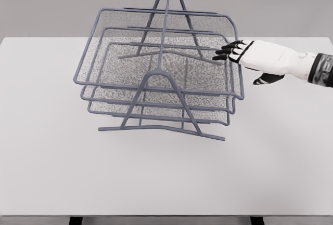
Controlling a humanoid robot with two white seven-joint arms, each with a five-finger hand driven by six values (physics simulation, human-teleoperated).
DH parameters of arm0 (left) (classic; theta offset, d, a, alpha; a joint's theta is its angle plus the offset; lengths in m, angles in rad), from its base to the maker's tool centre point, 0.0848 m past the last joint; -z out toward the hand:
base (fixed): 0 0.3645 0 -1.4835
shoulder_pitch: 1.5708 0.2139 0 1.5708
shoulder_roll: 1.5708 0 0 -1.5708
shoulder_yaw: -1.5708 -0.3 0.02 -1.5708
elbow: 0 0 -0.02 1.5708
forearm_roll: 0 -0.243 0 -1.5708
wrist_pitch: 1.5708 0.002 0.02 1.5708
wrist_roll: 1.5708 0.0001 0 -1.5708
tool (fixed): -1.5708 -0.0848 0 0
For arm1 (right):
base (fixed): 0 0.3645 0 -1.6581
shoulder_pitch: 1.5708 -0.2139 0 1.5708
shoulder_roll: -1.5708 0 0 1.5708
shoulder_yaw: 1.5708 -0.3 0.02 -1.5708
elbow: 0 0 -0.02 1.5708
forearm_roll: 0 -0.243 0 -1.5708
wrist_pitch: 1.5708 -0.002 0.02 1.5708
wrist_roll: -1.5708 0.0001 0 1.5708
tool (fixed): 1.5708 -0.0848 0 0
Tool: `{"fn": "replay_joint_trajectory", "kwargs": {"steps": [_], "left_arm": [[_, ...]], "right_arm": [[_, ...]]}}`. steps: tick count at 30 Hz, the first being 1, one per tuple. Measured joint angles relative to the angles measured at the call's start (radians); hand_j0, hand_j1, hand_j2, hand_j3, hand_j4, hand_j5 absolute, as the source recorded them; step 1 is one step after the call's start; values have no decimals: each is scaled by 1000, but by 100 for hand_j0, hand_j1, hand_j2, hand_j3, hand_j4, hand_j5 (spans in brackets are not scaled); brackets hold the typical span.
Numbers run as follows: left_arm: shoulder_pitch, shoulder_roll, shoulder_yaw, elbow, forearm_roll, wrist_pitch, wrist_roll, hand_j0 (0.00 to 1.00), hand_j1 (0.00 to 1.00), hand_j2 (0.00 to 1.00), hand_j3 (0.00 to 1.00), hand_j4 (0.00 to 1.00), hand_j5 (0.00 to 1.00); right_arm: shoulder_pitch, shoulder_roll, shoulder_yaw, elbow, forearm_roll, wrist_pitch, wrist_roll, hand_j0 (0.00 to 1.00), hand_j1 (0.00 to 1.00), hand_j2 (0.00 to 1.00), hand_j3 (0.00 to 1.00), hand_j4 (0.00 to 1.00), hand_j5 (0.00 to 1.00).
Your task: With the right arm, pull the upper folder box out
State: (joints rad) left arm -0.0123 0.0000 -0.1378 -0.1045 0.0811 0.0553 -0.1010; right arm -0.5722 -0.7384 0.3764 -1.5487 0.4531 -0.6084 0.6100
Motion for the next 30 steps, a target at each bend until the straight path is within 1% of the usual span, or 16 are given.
{"fn": "replay_joint_trajectory", "kwargs": {"steps": [8, 11, 19, 25, 30], "left_arm": [[2, 0, 0, 0, 0, 0, 0, 100, 100, 100, 100, 100, 100], [0, 0, 0, 0, 0, 0, 0, 100, 100, 100, 100, 100, 100], [0, 0, 0, 0, 0, 0, 0, 100, 100, 100, 100, 100, 100], [0, 0, 0, 0, 0, 0, 0, 100, 100, 100, 100, 100, 100], [0, 0, 0, 0, 0, 0, 0, 100, 100, 100, 100, 100, 100]], "right_arm": [[3, -29, -24, -6, 15, -5, 1, 100, 100, 100, 100, 100, 100], [26, -43, -37, -12, 16, -5, 1, 100, 100, 100, 100, 100, 100], [37, -78, -78, -29, 15, -5, 1, 100, 100, 100, 100, 100, 100], [20, -72, -85, -32, 10, -5, 1, 100, 100, 100, 100, 100, 100], [23, -39, -79, -26, 7, -5, 1, 100, 100, 100, 100, 100, 100]]}}
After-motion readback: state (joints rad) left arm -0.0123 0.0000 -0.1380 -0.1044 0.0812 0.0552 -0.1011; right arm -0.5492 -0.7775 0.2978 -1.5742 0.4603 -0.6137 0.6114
